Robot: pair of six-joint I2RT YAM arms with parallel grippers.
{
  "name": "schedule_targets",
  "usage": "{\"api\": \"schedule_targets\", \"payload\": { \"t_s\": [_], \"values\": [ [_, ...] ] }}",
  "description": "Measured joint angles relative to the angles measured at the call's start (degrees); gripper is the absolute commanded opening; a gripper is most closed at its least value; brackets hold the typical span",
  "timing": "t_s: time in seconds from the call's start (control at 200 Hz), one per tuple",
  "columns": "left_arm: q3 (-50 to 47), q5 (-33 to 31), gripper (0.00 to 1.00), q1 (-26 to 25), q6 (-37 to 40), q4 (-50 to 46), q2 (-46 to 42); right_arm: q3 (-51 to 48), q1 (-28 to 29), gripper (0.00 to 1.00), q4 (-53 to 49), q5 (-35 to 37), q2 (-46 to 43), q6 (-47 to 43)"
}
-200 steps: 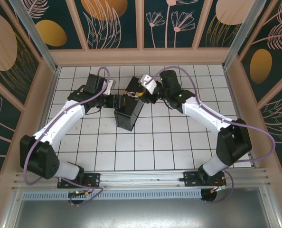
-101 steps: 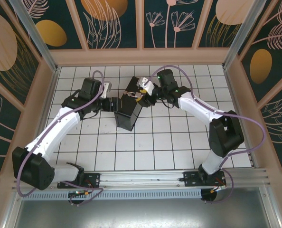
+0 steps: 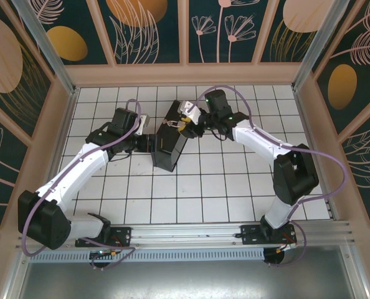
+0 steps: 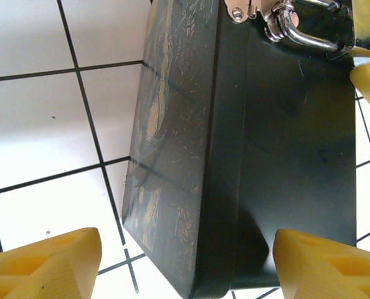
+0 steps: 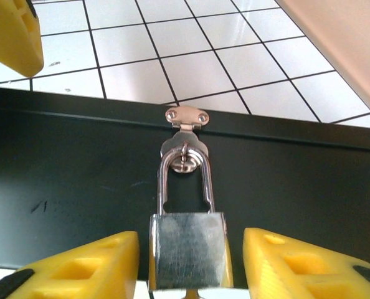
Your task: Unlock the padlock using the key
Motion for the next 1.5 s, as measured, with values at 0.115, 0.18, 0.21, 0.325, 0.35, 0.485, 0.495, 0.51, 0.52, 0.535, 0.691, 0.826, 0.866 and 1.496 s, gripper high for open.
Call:
{"api": "schedule_targets", "payload": {
  "t_s": [0.115, 0.18, 0.21, 0.325, 0.35, 0.485, 0.495, 0.51, 0.52, 0.535, 0.691, 0.826, 0.866, 1.496],
  "values": [
    [-0.07, -0.02, 0.73, 0.0, 0.02, 0.11, 0.0, 1.33, 0.48, 0.34, -0.39, -0.35, 1.44, -0.7],
    [-0.11, -0.04, 0.72, 0.0, 0.02, 0.11, 0.0, 1.92, 0.5, 0.31, -0.92, -0.39, 1.68, -0.83],
    [-0.11, -0.04, 0.72, 0.0, 0.02, 0.11, 0.0, 2.08, 0.5, 0.29, -1.31, -0.39, 1.7, -0.9],
    [-0.11, -0.31, 0.72, 0.0, 0.07, 0.13, 0.02, 2.97, 0.5, 0.23, -3.1, -0.39, 1.79, -1.14],
    [-0.11, -0.44, 0.72, 0.0, 0.09, 0.13, 0.07, 3.34, 0.5, 0.22, -3.65, -0.42, 1.86, -1.07],
    [-0.04, -0.44, 0.71, 0.0, 0.11, 0.17, 0.39, 7.72, 0.17, 0.17, -9.07, -1.55, 3.61, 2.27],
    [0.02, -0.44, 0.71, 0.0, 0.11, 0.15, 0.39, 8.22, 0.11, 0.17, -9.68, -1.79, 3.87, 3.06],
    [0.07, -0.44, 0.71, 0.0, 0.13, 0.15, 0.39, 8.9, 0.02, 0.17, -10.36, -2.03, 4.13, 3.39],
    [0.11, -0.44, 0.71, 0.0, 0.17, 0.15, 0.39, 9.31, -0.04, 0.16, -10.78, -2.27, 4.35, 4.04],
    [0.13, -0.55, 0.71, 0.0, 0.28, 0.15, 0.39, 9.94, -0.17, 0.16, -11.39, -2.69, 4.68, 4.85],
    [0.92, -1.14, 0.71, 0.0, 0.72, 0.13, 0.98, 12.72, -1.22, 0.14, -14.43, -7.02, 6.34, 15.47],
    [1.92, -1.51, 0.71, 0.0, 0.94, 0.15, 1.07, 9.92, -3.15, 0.11, -11.34, -12.0, 6.05, 27.45],
    [2.21, -1.51, 0.71, 0.0, 0.94, 0.13, 1.07, 7.87, -3.96, 0.11, -8.61, -13.81, 5.75, 31.82],
    [24.68, -4.61, 0.73, 0.0, 4.68, -0.87, 13.46, -21.05, -5.57, 0.07, 52.72, -17.07, 1.2, 113.77]
  ]
}}
